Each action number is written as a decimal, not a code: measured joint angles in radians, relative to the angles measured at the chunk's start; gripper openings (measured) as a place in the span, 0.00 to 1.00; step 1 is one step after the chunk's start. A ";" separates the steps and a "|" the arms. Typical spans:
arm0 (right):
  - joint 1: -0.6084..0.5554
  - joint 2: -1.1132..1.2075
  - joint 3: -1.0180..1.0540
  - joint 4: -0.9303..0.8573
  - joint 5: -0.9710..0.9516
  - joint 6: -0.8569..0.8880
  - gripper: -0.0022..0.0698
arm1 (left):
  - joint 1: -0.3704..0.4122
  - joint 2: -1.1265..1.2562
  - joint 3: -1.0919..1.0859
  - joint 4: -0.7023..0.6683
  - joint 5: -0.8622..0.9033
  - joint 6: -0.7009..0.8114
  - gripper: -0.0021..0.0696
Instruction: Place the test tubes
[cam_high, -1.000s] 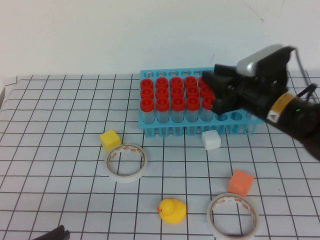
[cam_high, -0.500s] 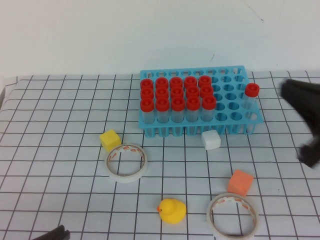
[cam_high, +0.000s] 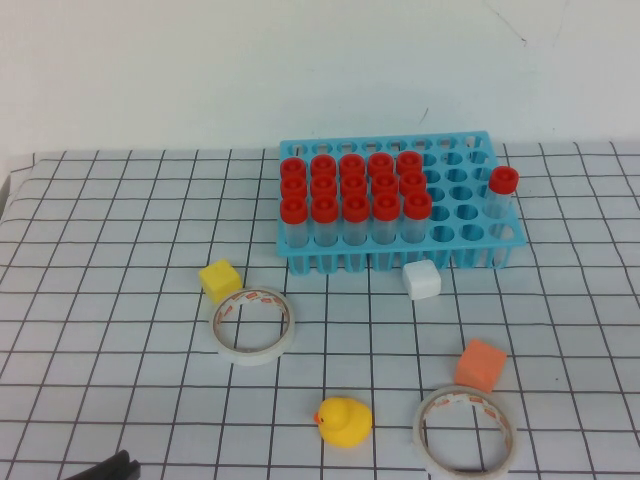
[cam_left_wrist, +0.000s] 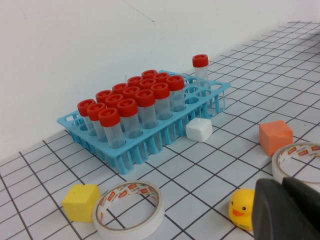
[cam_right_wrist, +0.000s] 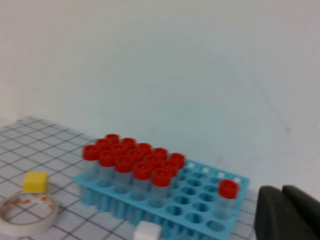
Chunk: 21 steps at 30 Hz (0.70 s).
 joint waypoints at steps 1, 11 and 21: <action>0.000 -0.038 0.006 -0.009 0.030 0.000 0.03 | 0.000 0.000 0.000 0.000 0.000 0.000 0.03; 0.000 -0.249 0.089 0.063 0.137 -0.045 0.03 | 0.000 0.000 0.000 0.000 0.000 0.000 0.03; -0.008 -0.330 0.264 1.090 0.124 -1.071 0.03 | 0.000 0.000 0.000 0.000 -0.002 0.001 0.03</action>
